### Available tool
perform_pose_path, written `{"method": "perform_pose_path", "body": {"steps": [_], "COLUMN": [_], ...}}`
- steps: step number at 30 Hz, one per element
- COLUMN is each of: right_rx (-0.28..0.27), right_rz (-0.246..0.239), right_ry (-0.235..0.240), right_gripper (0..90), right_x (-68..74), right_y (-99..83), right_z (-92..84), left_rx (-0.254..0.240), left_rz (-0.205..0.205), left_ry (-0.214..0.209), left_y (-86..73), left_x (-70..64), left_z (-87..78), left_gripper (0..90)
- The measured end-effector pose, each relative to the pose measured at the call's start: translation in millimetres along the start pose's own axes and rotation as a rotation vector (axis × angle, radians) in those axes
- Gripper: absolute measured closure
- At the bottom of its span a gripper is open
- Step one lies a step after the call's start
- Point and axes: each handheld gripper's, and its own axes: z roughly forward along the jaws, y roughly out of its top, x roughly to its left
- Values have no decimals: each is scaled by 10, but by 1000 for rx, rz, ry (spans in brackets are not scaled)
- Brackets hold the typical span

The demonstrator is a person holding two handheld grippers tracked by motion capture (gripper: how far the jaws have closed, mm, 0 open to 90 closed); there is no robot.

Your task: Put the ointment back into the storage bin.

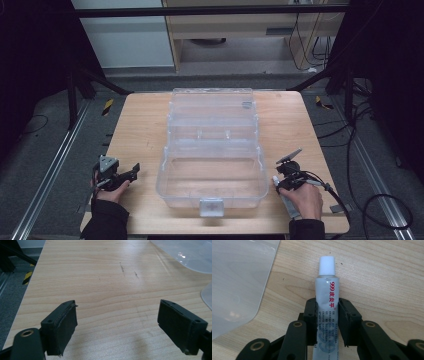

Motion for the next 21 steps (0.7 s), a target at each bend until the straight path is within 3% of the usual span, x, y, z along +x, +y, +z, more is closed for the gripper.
{"method": "perform_pose_path", "body": {"steps": [4, 5, 8, 9, 10, 11, 12, 15, 21], "right_rx": [-8, -37, -59, -109, -109, -150, -150, -224, -287], "right_rz": [3, 5, -2, -11, -11, -17, -17, -29, -67], "right_ry": [-2, 2, 0, 15, 15, 18, 18, 26, 29], "right_gripper": [697, 697, 698, 697, 697, 697, 697, 697, 697], "right_x": [-30, -64, -74, -88, -88, -96, -96, -115, -129], "right_y": [22, 33, 50, 71, 71, 91, 91, 128, 176], "right_z": [-48, -136, -233, -350, -350, -467, -467, -674, -883], "left_rx": [3, 3, 5, 4, 4, 3, 3, 6, 6], "left_rz": [1, 2, 3, 6, 6, 10, 10, 12, 12], "left_ry": [-2, -2, -2, -4, -4, -5, -5, -6, -8], "left_y": [-1, -1, -2, -2, -2, -1, -1, -3, -4], "left_x": [1, 1, -1, -5, -5, -10, -10, -12, -13], "left_z": [2, 4, 6, 5, 5, 6, 6, 10, 13], "left_gripper": [157, 158, 159, 159, 159, 159, 159, 159, 161]}}
